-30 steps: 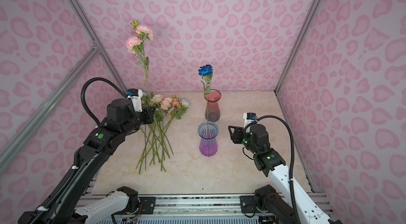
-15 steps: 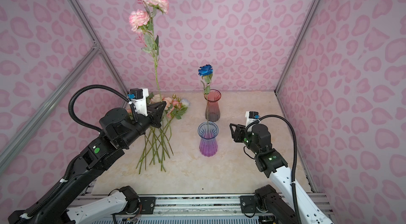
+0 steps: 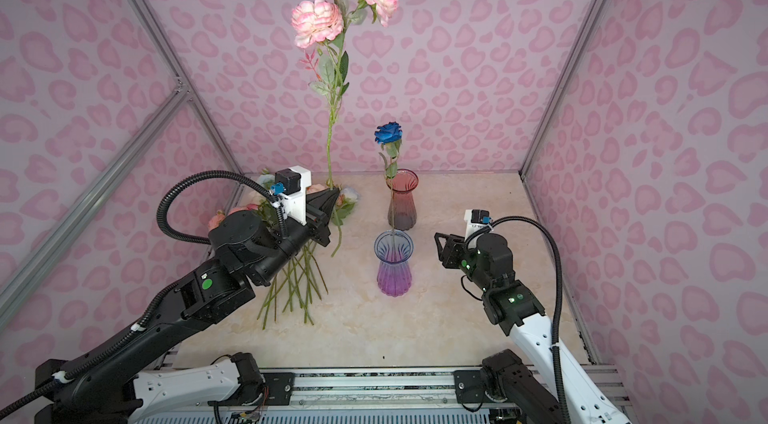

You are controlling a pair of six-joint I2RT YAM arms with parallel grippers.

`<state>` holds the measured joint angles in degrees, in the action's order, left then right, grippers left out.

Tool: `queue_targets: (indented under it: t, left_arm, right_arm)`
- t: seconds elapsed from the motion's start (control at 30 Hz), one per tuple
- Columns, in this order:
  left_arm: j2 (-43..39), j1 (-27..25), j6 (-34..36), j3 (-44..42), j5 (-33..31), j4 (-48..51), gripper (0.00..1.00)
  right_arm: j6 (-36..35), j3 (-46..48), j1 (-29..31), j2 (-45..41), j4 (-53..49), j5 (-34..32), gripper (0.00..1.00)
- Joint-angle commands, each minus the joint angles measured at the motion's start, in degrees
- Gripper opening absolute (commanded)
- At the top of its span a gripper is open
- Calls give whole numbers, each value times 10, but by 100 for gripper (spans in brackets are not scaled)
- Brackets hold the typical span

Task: Arrange the flowers into the vase
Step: 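Lift the pink carnations with the left gripper toward the pink-red vase, then lower the pink carnations into the pink-red vase beside the blue rose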

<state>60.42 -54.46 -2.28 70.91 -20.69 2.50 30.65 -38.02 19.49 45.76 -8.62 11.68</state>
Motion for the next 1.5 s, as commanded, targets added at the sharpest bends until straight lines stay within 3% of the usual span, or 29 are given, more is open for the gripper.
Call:
queue_targets:
  t: [0.0, 0.23, 0.67, 0.77, 1.0, 1.17, 1.47]
  left_arm:
    - [10, -11, 38, -11, -18, -96, 3]
    - [47, -27, 46, -26, -1, -207, 3]
    - [161, -28, -48, -29, 50, -344, 4]
    - [188, -29, -51, -36, 39, -358, 3]
    - [201, -35, -108, -91, 37, -364, 3]
    - [192, -54, -110, -139, 6, -349, 4]
    - [183, -58, -119, -161, -30, -271, 25]
  right_arm:
    - [-7, -7, 0, 1, -5, -8, 48]
    - [-9, -9, 0, -3, -6, -28, 49]
    - [-12, -6, 1, 7, -4, -32, 49]
    - [-13, -4, 0, 3, -5, -32, 48]
    - [-11, 0, 0, 3, -5, -32, 49]
    - [-9, 5, 1, 5, 1, -26, 49]
    - [-4, 7, 0, 13, 7, -19, 52]
